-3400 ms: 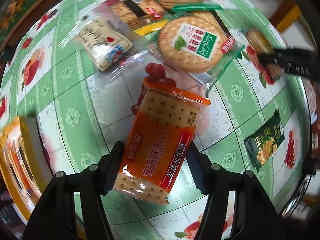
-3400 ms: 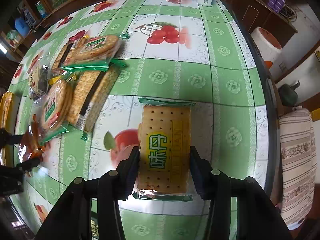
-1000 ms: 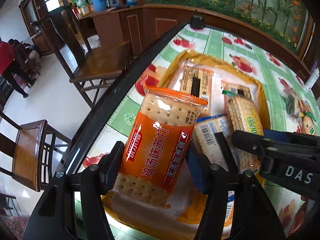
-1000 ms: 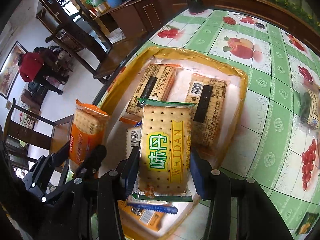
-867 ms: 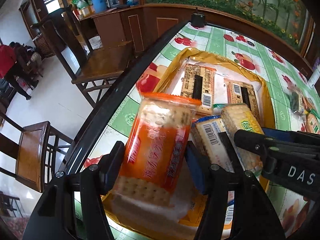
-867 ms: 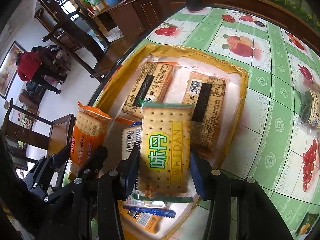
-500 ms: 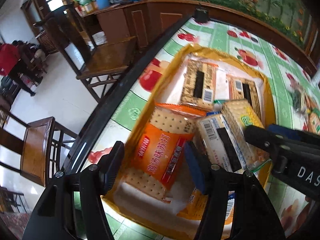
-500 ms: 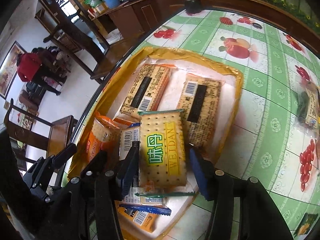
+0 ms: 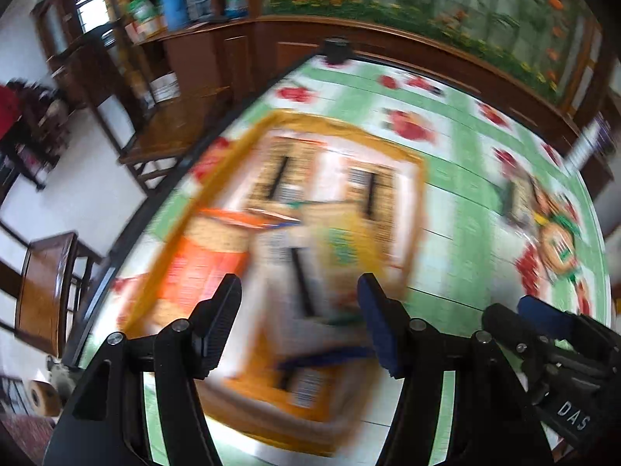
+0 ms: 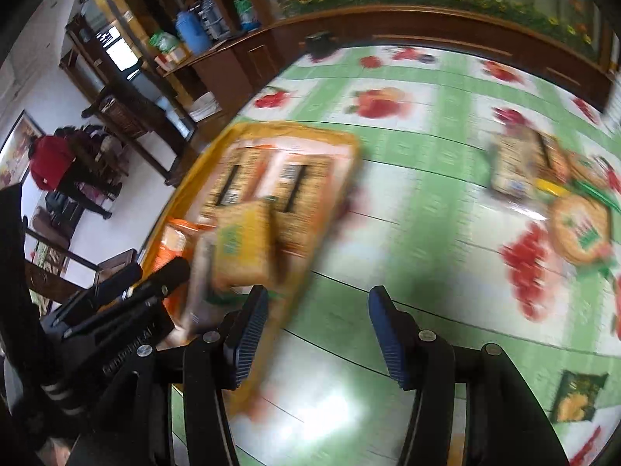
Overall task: Organize snacks
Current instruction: 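Carry both packs into the white box and open both grippers, then grasp the clear bagged snack with the left gripper while the right grasps the round Xiang Cong pack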
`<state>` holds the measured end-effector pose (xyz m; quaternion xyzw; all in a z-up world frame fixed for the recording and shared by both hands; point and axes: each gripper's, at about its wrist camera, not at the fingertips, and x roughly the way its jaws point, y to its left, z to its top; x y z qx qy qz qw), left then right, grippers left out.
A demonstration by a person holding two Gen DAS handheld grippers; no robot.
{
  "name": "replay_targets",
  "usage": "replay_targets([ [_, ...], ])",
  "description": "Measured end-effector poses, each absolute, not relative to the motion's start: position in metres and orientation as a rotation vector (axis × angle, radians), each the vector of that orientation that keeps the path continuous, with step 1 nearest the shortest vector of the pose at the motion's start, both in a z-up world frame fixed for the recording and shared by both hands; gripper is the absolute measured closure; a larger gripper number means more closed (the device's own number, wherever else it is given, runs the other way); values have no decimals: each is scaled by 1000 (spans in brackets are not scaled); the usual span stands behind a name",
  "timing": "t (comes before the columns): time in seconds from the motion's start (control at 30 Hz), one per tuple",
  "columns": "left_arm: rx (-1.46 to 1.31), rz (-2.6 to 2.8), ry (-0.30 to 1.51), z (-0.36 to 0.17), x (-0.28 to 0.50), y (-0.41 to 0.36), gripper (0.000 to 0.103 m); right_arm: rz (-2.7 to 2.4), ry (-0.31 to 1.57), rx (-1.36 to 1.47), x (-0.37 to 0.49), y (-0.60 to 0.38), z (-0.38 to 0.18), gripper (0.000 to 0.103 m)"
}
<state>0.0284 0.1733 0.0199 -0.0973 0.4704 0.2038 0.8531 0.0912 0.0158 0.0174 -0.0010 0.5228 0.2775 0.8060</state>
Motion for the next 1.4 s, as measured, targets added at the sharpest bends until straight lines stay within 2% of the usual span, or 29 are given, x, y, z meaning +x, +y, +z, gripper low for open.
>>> replay_targets([
  [0.17, -124, 329, 1034, 14, 51, 113, 42, 517, 1150, -12, 101, -72, 9, 42],
  [0.4, -87, 223, 1080, 16, 94, 60, 42, 419, 1173, -37, 117, -184, 2, 42],
  [0.6, -48, 188, 1086, 30, 150, 35, 42, 371, 1175, 173, 160, -232, 6, 37],
  [0.83, -130, 222, 1146, 25, 215, 45, 42, 379, 1150, 238, 221, -218, 14, 37],
  [0.9, -143, 222, 1181, 19, 230, 47, 42, 391, 1166, 227, 239, -203, 9, 32],
  [1.03, -196, 215, 1210, 12, 250, 54, 42, 403, 1205, 216, 261, -183, -8, 32],
  [1.17, -235, 174, 1247, 2, 262, 51, 42, 465, 1245, 197, 265, -163, -21, 31],
  [1.4, -210, 119, 1264, -9, 270, 37, 42, 505, 1253, 66, 265, -139, -25, 22],
])
